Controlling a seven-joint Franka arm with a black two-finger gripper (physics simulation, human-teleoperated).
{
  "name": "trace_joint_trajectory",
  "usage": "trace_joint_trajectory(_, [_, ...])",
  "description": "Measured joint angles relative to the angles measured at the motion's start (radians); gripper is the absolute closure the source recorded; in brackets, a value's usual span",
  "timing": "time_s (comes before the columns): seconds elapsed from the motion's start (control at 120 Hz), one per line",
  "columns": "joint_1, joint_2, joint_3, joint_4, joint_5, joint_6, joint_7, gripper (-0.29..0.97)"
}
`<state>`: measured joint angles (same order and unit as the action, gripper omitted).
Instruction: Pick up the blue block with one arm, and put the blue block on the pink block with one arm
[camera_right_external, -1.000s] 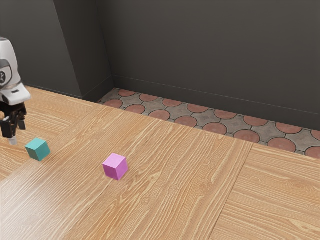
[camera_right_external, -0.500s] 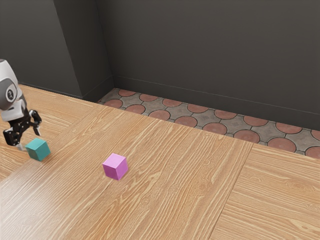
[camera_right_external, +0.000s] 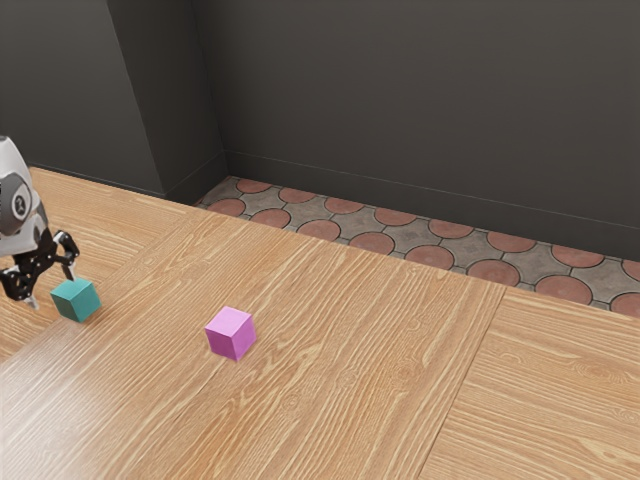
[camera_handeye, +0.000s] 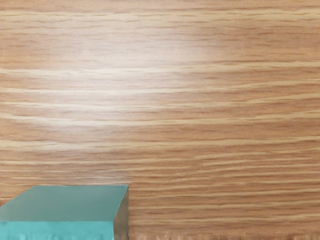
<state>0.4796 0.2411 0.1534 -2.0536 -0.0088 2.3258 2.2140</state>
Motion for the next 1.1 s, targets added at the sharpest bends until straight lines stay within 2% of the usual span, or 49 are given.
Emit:
trace_joint_trajectory(0.4, [-0.003, 0.126, 0.0, 0.139, -0.016, 0.023, 0.01, 0.0])
trace_joint_trajectory(0.983, [-0.005, 0.226, -0.003, 0.151, -0.069, 0.028, -0.025, 0.0])
trace_joint_trajectory(1.033, [-0.003, 0.233, -0.003, 0.151, -0.07, 0.03, -0.027, 0.05])
trace_joint_trajectory(1.1, [-0.002, 0.237, -0.003, 0.151, -0.07, 0.033, -0.029, 0.18])
